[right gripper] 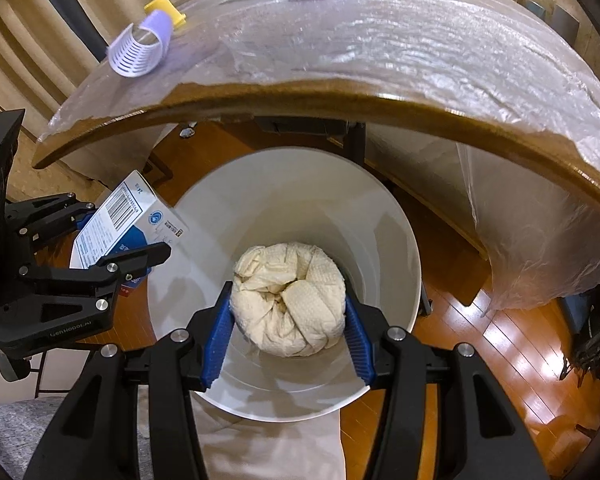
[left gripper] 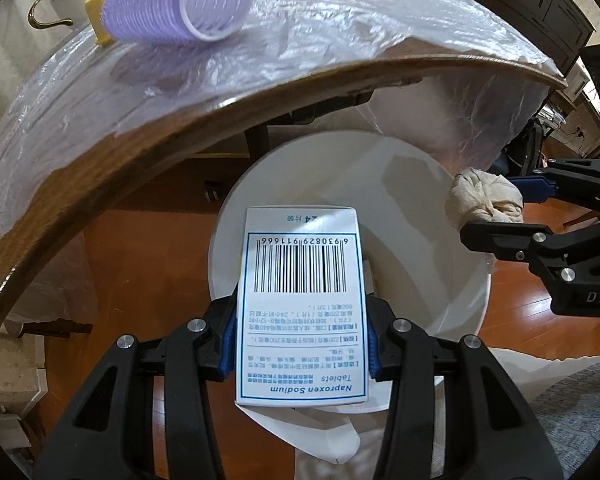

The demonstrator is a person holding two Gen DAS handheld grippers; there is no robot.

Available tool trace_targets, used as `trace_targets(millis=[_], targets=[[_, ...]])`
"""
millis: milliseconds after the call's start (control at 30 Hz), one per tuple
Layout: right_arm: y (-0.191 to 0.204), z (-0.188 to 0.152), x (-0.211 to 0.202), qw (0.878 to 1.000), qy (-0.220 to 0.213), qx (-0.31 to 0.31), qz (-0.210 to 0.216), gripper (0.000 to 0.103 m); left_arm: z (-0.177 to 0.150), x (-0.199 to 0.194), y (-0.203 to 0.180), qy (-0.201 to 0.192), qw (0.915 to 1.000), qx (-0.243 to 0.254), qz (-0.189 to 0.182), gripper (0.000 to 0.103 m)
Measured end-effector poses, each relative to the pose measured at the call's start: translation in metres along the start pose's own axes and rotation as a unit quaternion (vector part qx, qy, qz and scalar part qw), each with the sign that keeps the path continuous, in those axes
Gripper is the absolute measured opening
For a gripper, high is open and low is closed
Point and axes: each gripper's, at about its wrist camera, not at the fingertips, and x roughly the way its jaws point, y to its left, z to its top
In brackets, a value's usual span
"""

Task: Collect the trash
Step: 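Hold the Naproxen box and cloth bundle above the bin opening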

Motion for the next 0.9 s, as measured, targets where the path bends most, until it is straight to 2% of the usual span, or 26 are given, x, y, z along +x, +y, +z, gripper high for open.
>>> trace_targets(millis=[433,900], targets=[[0.002,0.003,0.01,1.0,0.005,0.005,-0.008,0.05,0.01,0.018,-0.012,0.01,0.9999,0.009,0.006,0.048],[-0.009,0.003,0.017,1.0,0.014,0.006,-0.011,0.05,0.008,0.027,-0.024,0.014,0.9995,0.021,0.017,0.048]])
